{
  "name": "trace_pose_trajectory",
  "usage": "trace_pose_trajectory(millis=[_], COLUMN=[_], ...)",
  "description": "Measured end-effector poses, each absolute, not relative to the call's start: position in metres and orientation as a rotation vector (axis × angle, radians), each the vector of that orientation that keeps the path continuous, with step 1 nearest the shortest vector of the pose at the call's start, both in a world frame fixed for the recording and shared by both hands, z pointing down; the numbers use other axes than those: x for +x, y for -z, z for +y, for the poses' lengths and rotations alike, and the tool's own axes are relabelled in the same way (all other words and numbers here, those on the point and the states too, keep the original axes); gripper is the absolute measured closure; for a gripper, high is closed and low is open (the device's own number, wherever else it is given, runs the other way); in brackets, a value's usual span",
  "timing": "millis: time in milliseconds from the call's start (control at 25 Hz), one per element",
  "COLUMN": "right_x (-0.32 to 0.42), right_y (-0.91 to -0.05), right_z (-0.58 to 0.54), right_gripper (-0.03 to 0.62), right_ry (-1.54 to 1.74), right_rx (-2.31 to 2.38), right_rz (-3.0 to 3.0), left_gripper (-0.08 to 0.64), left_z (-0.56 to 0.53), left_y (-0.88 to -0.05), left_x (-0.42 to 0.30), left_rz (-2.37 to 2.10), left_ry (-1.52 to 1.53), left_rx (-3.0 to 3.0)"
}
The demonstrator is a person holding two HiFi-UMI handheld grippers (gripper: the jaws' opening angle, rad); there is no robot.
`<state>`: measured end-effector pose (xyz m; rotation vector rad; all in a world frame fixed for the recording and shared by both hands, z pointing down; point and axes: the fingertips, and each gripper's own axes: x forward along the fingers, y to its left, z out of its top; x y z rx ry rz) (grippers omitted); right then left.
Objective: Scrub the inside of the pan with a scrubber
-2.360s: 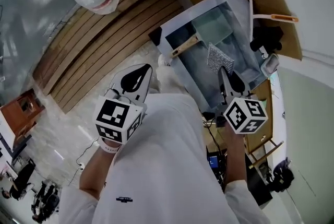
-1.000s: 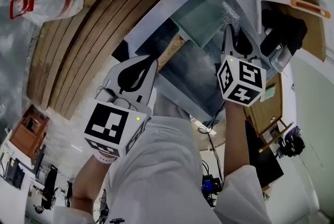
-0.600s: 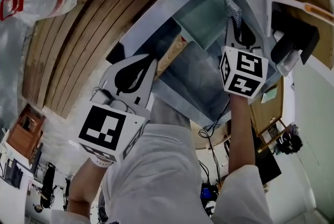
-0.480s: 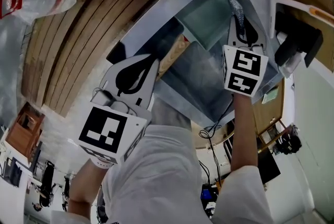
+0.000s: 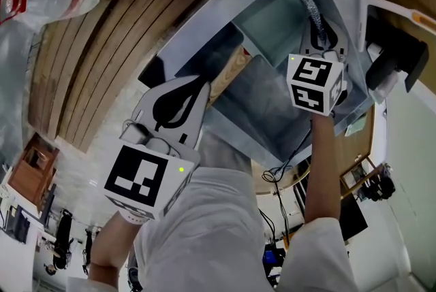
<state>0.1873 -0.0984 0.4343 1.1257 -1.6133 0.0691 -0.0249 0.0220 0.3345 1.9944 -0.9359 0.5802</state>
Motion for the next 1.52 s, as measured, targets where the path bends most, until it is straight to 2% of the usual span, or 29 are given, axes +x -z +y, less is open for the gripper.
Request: trace_pose_trajectory(millis=[520, 1080, 1520], right_x=[0.204, 0.166, 0.151], right_y=[-0.450, -0.459, -0.455], right_z=[-0.096, -0.066, -0.048], right_gripper=[0.535, 0.537, 0.537], right_ry=[-0.274, -0.703, -0.857], right_rx=[1.148, 1.017, 0.972], right_rz=[-1.562, -1.705, -1.709], left_gripper=[0.555, 0.555, 0.555], left_z=[0.020, 0.024, 0.024], left_y=[-0.337, -0.334, -0.333], left_x=[-0.013, -0.013, -0.019], left_rz=[-0.923, -0.935, -0.944], left_ry=[-0.581, -0.566, -0.560], left_rx=[1.991, 1.989, 1.982])
